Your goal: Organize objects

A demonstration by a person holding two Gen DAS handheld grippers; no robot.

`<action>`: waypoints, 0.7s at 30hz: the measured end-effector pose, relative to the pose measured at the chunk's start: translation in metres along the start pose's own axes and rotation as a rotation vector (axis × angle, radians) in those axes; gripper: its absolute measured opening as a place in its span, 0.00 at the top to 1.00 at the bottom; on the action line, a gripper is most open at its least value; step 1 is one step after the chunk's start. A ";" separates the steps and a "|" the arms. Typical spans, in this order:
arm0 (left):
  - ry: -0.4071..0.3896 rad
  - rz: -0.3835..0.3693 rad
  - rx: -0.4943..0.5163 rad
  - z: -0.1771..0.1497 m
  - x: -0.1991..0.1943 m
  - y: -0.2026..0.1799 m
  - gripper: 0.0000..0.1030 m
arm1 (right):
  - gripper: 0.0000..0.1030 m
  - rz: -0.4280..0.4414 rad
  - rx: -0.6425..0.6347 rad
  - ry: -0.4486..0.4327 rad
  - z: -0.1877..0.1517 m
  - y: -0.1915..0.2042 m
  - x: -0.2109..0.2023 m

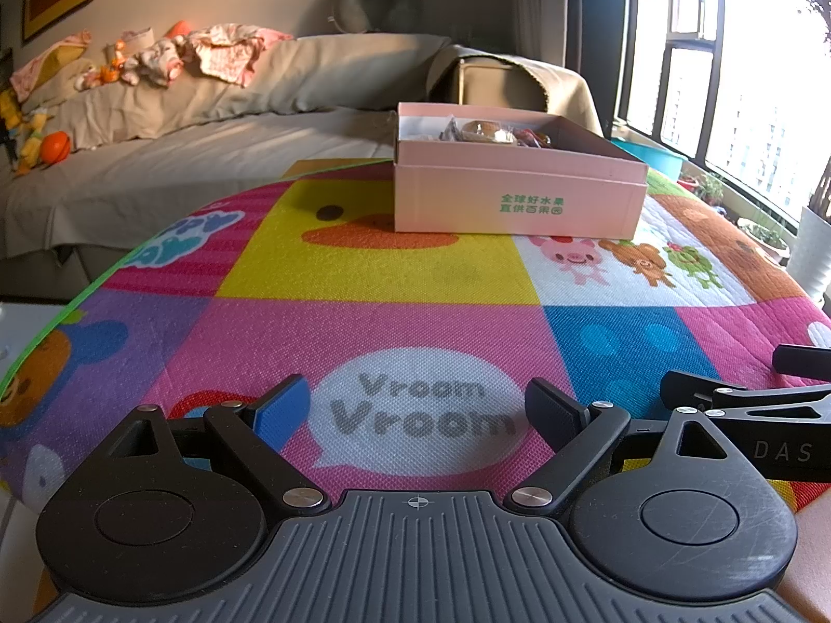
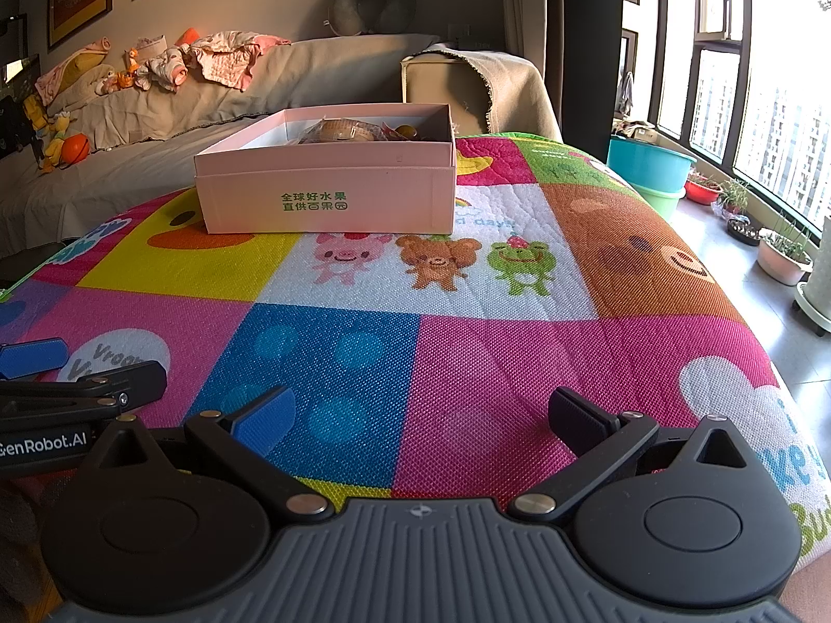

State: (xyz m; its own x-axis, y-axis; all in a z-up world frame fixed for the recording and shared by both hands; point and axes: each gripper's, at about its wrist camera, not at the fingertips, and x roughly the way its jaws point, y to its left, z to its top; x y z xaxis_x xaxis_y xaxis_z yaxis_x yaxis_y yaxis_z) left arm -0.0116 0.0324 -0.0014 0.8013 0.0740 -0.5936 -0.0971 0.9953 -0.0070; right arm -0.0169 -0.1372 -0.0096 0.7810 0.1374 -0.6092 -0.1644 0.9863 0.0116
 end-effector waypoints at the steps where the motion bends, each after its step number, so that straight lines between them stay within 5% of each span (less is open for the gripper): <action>1: 0.000 0.000 0.000 0.000 0.000 0.000 0.09 | 0.00 0.000 0.000 0.000 0.000 0.000 0.000; 21: 0.001 0.004 0.007 0.000 0.001 0.000 0.09 | 0.00 0.000 0.000 0.000 0.000 0.000 0.000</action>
State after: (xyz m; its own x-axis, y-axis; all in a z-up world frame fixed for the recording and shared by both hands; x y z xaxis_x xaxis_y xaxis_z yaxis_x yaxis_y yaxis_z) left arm -0.0113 0.0321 -0.0019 0.8005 0.0783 -0.5942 -0.0965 0.9953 0.0011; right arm -0.0169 -0.1370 -0.0098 0.7812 0.1373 -0.6091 -0.1642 0.9864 0.0117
